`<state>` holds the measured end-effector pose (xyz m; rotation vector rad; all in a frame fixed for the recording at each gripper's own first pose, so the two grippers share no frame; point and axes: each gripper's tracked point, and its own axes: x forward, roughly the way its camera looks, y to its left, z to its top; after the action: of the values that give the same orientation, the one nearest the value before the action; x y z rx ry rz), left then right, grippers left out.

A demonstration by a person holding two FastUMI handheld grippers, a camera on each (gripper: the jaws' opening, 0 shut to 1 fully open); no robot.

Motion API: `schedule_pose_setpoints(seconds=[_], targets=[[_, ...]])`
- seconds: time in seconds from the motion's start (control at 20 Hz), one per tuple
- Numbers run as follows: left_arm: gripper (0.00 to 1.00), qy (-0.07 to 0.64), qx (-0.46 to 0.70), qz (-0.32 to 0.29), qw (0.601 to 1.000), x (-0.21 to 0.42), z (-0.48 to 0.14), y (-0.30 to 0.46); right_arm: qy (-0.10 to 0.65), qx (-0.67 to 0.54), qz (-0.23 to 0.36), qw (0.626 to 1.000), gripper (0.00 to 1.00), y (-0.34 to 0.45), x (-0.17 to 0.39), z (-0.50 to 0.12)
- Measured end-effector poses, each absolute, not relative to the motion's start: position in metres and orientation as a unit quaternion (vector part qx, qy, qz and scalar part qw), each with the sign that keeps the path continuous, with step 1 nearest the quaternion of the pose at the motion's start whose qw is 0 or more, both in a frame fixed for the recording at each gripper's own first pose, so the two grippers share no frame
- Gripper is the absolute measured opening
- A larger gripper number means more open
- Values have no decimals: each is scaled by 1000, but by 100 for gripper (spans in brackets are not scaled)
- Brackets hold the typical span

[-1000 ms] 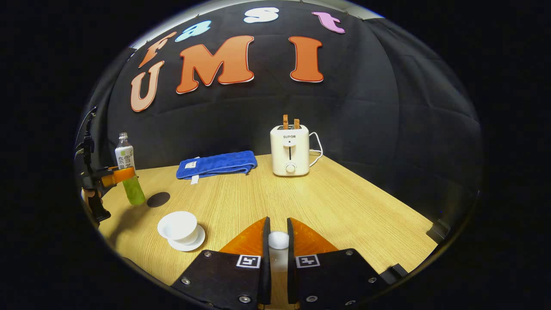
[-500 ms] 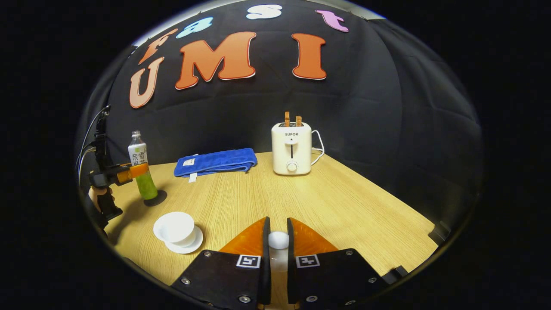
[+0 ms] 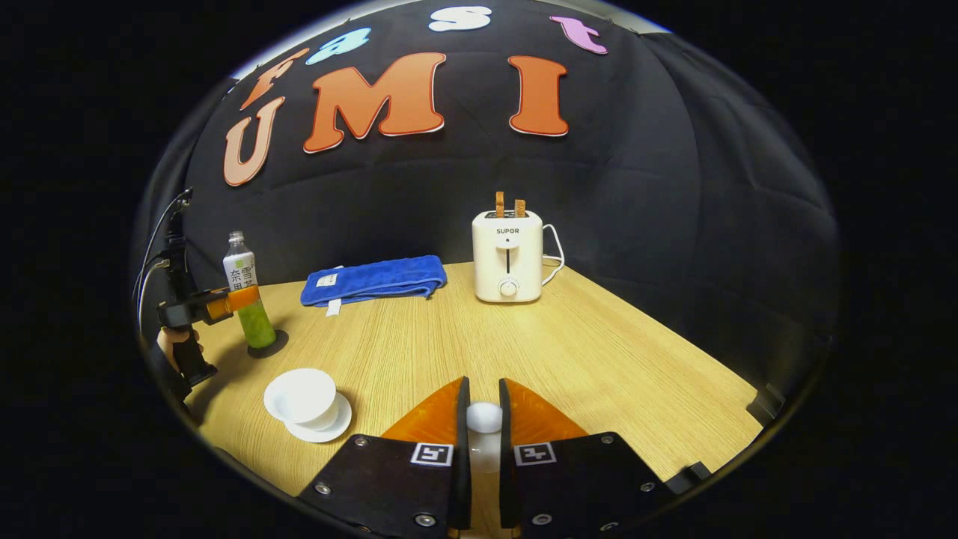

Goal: Open the teacup lid with one hand, grasp the water bottle and pour water into the teacup with the other hand; after pouring, place the water bottle on the coaster and then close the teacup lid.

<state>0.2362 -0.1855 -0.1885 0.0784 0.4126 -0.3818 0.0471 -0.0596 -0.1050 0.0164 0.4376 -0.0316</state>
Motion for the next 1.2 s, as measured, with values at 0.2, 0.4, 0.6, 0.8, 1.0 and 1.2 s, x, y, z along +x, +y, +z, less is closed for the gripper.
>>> schedule_pose_setpoints(seconds=[0.2,0.4,0.6,0.8,1.0,1.2], targets=[[71,210,48,-192,958,235,-191,-186,216,11,-16,976,15,-60,47,-104],[72,215,46,-189,957,235,-195,-185,215,11,-18,976,15,-62,46,-103],[80,207,50,-187,959,236,-189,-185,215,13,-20,976,15,-63,46,-104],[93,211,49,-186,958,235,-191,-184,217,12,-17,976,15,-60,45,-105],[97,228,50,-173,957,231,-201,-177,214,15,-14,977,15,-56,46,-103],[100,230,50,-159,959,224,-205,-167,206,16,5,978,15,-38,50,-97]])
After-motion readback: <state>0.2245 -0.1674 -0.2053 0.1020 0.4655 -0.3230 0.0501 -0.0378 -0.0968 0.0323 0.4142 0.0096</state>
